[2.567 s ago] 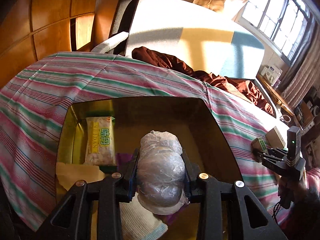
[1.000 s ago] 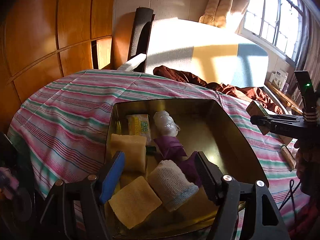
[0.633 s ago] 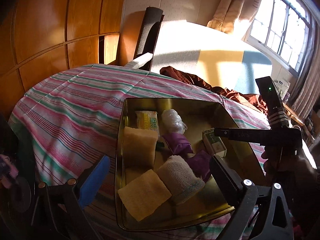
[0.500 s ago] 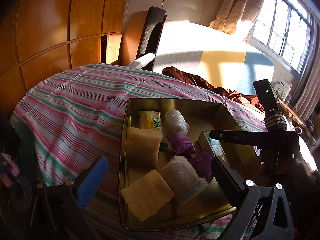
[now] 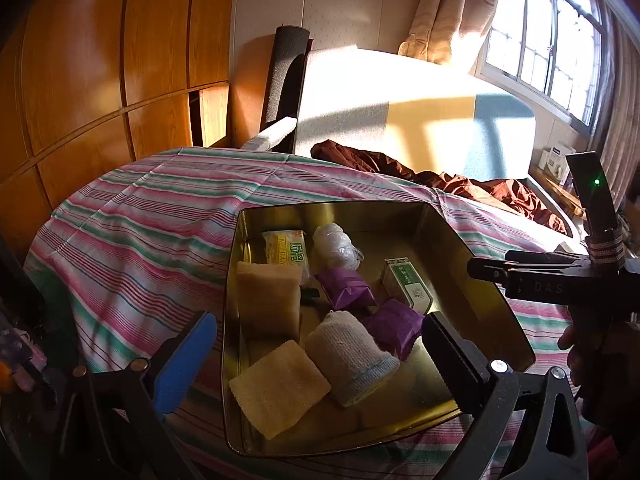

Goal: Organize objects
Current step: 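Carry the green box into the gold tray and open the right gripper, then move both grippers back toward the remaining items on the bed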

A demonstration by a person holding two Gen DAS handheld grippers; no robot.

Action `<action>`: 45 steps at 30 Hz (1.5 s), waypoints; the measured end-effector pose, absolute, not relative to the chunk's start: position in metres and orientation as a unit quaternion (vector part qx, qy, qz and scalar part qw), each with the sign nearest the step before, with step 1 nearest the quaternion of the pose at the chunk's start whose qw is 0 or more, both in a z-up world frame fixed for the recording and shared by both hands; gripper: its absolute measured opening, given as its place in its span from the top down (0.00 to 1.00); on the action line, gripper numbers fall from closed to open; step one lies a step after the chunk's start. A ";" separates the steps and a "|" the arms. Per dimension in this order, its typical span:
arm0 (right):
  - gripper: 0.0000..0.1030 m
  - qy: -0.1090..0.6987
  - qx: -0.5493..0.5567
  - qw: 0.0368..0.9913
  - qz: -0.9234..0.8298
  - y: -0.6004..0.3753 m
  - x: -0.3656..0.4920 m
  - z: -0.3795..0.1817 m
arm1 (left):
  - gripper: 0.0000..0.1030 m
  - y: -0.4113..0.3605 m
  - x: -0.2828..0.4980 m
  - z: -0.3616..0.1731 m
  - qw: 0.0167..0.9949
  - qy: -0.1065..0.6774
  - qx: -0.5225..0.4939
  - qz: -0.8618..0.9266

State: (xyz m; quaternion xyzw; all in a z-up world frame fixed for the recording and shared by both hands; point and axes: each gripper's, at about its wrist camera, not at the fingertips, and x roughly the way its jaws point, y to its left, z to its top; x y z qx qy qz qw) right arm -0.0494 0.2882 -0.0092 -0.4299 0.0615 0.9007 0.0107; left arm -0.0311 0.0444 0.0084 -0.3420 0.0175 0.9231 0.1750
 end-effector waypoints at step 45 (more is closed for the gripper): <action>0.22 0.449 -0.225 0.367 0.783 0.614 0.179 -0.016 | 0.00 0.333 0.016 -0.012 0.419 0.152 -0.406 0.798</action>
